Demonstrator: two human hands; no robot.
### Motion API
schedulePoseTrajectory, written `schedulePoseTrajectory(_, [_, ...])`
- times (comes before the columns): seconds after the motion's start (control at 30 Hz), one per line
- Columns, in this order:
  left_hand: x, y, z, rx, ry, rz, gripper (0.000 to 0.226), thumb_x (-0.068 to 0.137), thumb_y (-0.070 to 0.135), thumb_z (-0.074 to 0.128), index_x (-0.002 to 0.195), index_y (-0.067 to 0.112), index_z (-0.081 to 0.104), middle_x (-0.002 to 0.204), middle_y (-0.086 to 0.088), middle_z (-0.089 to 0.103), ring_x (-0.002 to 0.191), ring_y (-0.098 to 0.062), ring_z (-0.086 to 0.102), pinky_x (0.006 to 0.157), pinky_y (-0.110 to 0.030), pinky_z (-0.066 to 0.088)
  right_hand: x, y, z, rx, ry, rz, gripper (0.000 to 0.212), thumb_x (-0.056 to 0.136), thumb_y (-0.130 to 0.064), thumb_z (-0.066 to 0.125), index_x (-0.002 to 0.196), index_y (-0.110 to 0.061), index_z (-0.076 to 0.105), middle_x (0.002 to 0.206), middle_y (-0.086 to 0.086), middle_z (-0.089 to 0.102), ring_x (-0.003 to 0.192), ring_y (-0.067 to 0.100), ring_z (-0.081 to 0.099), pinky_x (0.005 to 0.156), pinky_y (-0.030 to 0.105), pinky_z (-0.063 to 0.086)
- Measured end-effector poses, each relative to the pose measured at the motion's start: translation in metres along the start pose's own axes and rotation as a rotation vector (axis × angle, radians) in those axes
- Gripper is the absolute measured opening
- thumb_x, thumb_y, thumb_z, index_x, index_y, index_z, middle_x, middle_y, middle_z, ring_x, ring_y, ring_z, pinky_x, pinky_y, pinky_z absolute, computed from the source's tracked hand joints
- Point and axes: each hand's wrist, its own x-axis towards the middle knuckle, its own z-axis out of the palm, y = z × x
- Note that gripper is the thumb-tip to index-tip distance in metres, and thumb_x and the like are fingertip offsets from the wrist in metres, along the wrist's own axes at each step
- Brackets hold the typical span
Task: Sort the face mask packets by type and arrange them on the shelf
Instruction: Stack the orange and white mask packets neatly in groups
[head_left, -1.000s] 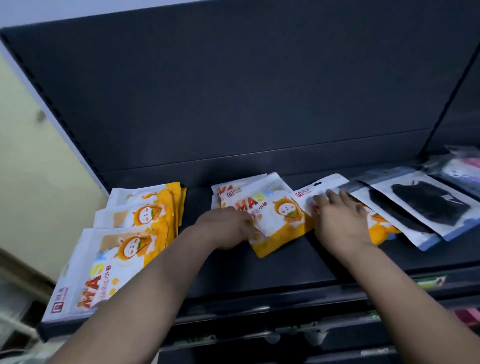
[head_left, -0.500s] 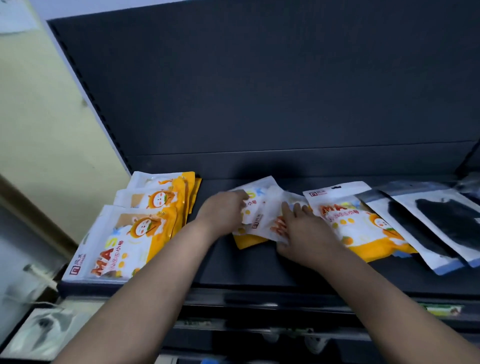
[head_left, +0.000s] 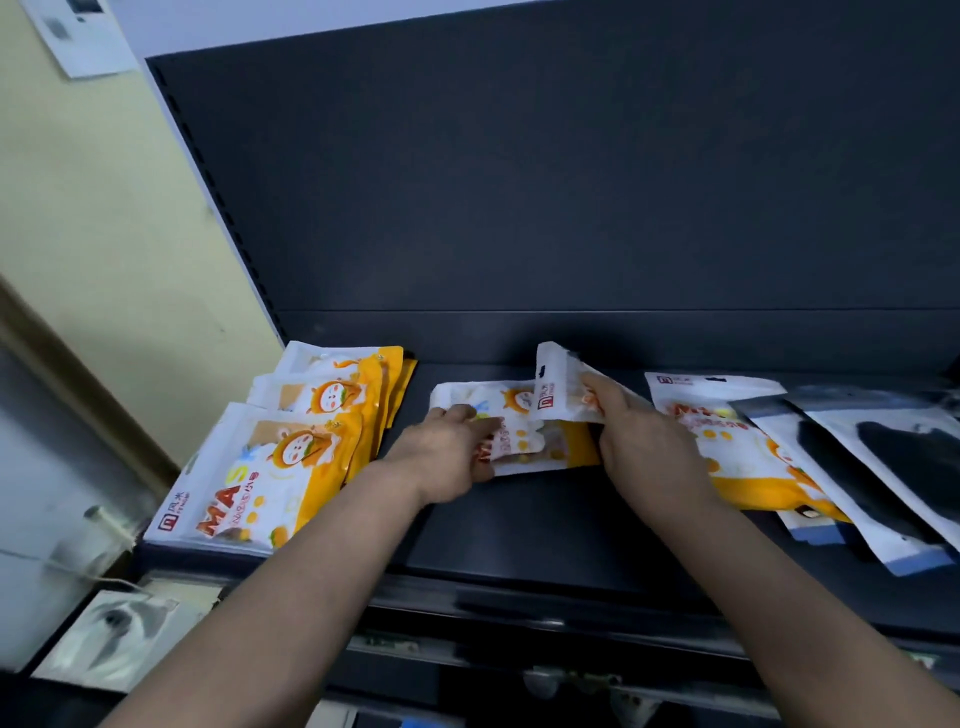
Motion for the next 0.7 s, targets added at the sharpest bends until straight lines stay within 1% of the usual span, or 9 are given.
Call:
schedulePoseTrajectory(0.17, [0.026,-0.010,0.005,-0.066,-0.007,0.008,0.061,0.098,0.037,0.047,0.153,0.034,0.018,0.162,0.003,0.014,0.147,-0.023,0.020,0.114,-0.040,0.031,-0.004,-0.004,0.012,0.039,0.018,-0.110,0.065,0.080,0.002,0.052,0.138,-0.025,0.038,0.139,0.006,0.051,0.102,0.029,0.062,0.073,0.034,0.051])
schedulePoseTrajectory(0.23, [0.036,-0.014,0.003,-0.156,0.006,0.050,0.059,0.096,0.038,0.051,0.150,0.029,0.028,0.157,0.003,0.027,0.142,-0.024,0.030,0.110,-0.041,0.037,-0.003,-0.008,0.014,0.053,0.059,-0.153,0.069,0.071,0.007,0.059,0.133,-0.019,0.048,0.132,0.011,0.058,0.099,0.030,0.066,0.071,0.033,0.053])
schedulePoseTrajectory(0.3, [0.040,-0.017,0.001,-0.375,0.037,0.056,0.061,0.092,0.036,0.059,0.147,0.024,0.036,0.146,0.004,0.041,0.135,-0.022,0.041,0.108,-0.040,0.040,0.000,-0.010,0.016,0.032,0.092,-0.174,0.070,0.065,0.008,0.064,0.130,-0.016,0.053,0.124,0.015,0.063,0.096,0.031,0.068,0.070,0.034,0.055])
schedulePoseTrajectory(0.37, [0.038,-0.024,-0.004,-0.625,0.155,-0.052,0.058,0.094,0.024,0.057,0.148,0.022,0.034,0.138,0.008,0.044,0.132,-0.017,0.043,0.109,-0.035,0.038,0.006,-0.015,0.020,-0.016,0.119,-0.185,0.070,0.063,0.008,0.069,0.128,-0.014,0.055,0.124,0.018,0.063,0.103,0.033,0.066,0.078,0.039,0.055])
schedulePoseTrajectory(0.5, [0.027,-0.043,-0.022,-0.812,0.413,-0.214,0.047,0.100,0.009,0.040,0.146,0.011,0.037,0.148,-0.009,0.045,0.136,-0.023,0.042,0.106,-0.024,0.031,0.027,-0.040,0.030,-0.095,0.138,-0.269,0.054,0.073,-0.002,0.061,0.126,-0.013,0.056,0.128,0.021,0.060,0.116,0.034,0.060,0.092,0.045,0.049])
schedulePoseTrajectory(0.57, [0.022,-0.050,-0.030,-0.804,0.465,-0.201,0.044,0.099,0.007,0.040,0.142,0.011,0.043,0.143,-0.009,0.050,0.132,-0.023,0.046,0.100,-0.018,0.031,0.037,-0.057,0.037,-0.086,-0.011,-0.298,0.052,0.085,-0.014,0.046,0.137,-0.018,0.047,0.142,0.018,0.047,0.131,0.033,0.047,0.101,0.043,0.043])
schedulePoseTrajectory(0.6, [0.021,-0.052,-0.032,-0.771,0.461,-0.169,0.043,0.098,0.006,0.041,0.140,0.011,0.046,0.141,-0.009,0.052,0.131,-0.023,0.047,0.099,-0.018,0.031,0.038,-0.062,0.044,-0.062,-0.134,-0.309,0.056,0.090,-0.024,0.049,0.145,-0.022,0.035,0.152,0.013,0.033,0.141,0.030,0.032,0.109,0.042,0.034])
schedulePoseTrajectory(0.67, [0.020,-0.056,-0.033,-0.662,0.322,-0.053,0.044,0.095,0.012,0.050,0.139,0.017,0.049,0.140,-0.007,0.052,0.130,-0.022,0.048,0.101,-0.022,0.034,0.032,-0.065,0.056,-0.009,-0.354,-0.278,0.080,0.087,-0.047,0.058,0.151,-0.026,0.015,0.160,0.002,0.008,0.148,0.021,0.007,0.117,0.038,0.016])
schedulePoseTrajectory(0.7, [0.019,-0.056,-0.030,-0.616,0.191,0.009,0.048,0.093,0.018,0.057,0.140,0.020,0.048,0.143,-0.004,0.049,0.131,-0.020,0.046,0.103,-0.023,0.034,0.029,-0.065,0.058,0.006,-0.335,-0.240,0.083,0.086,-0.050,0.058,0.151,-0.027,0.013,0.160,0.001,0.007,0.148,0.020,0.004,0.118,0.038,0.013])
